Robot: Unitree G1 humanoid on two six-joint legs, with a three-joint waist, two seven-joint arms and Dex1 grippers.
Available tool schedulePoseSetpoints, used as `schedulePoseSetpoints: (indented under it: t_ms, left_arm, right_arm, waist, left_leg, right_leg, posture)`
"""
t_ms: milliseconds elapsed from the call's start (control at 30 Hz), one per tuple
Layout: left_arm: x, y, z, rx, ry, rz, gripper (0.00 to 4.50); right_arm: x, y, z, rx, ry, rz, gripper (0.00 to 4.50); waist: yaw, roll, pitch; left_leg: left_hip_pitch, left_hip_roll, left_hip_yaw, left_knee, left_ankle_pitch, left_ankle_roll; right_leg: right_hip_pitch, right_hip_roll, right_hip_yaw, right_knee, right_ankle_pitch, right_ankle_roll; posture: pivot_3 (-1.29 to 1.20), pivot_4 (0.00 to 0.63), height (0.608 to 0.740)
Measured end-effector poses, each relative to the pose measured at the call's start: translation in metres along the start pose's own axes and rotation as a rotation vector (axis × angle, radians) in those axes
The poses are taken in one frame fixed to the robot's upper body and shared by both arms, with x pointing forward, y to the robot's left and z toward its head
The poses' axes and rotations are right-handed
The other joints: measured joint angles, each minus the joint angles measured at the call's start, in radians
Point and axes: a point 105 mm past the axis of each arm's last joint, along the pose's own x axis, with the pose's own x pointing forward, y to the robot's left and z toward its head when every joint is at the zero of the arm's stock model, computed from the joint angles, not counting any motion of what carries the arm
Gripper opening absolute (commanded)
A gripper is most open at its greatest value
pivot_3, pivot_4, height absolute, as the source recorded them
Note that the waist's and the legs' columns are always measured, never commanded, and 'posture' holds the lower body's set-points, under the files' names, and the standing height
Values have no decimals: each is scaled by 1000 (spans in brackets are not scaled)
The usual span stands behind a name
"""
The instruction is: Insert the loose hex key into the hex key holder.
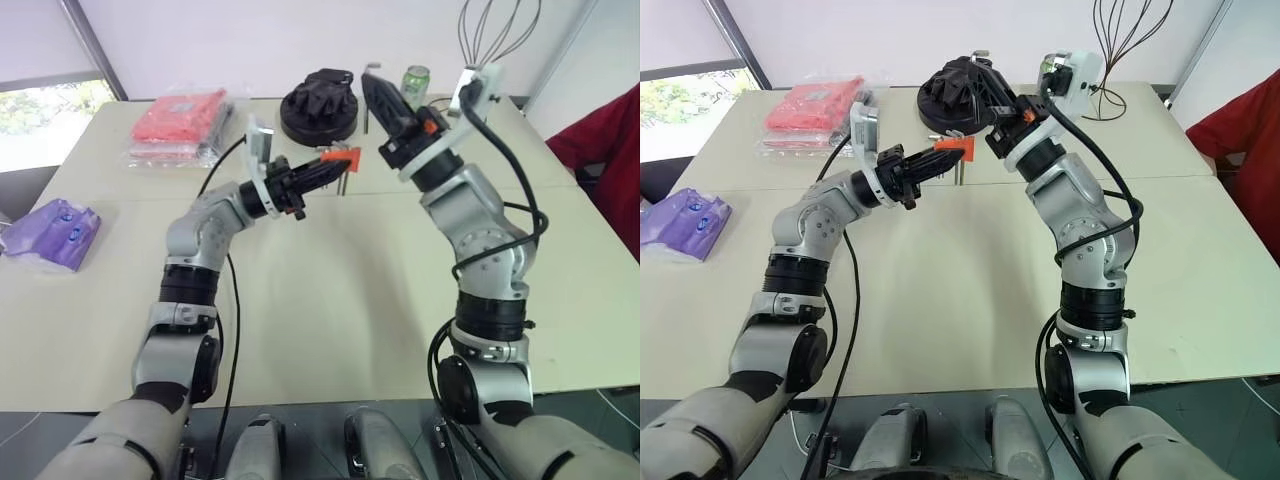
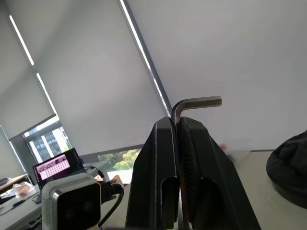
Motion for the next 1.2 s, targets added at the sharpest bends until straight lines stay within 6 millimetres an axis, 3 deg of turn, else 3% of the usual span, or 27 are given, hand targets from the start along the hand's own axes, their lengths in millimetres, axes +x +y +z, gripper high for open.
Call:
schedulePoseSetpoints:
  t_ms: [1200]
  left_arm:
    - [5, 1, 3, -38, -27, 16, 0]
  right_arm:
    - [-4, -2, -4, -14, 1, -2, 39]
  waist:
    - [1, 0, 0]
  left_leg:
    - [0, 0, 0, 0, 0, 0]
  right_leg:
    - [0, 0, 0, 0, 0, 0]
  posture:
    - [0, 150, 740]
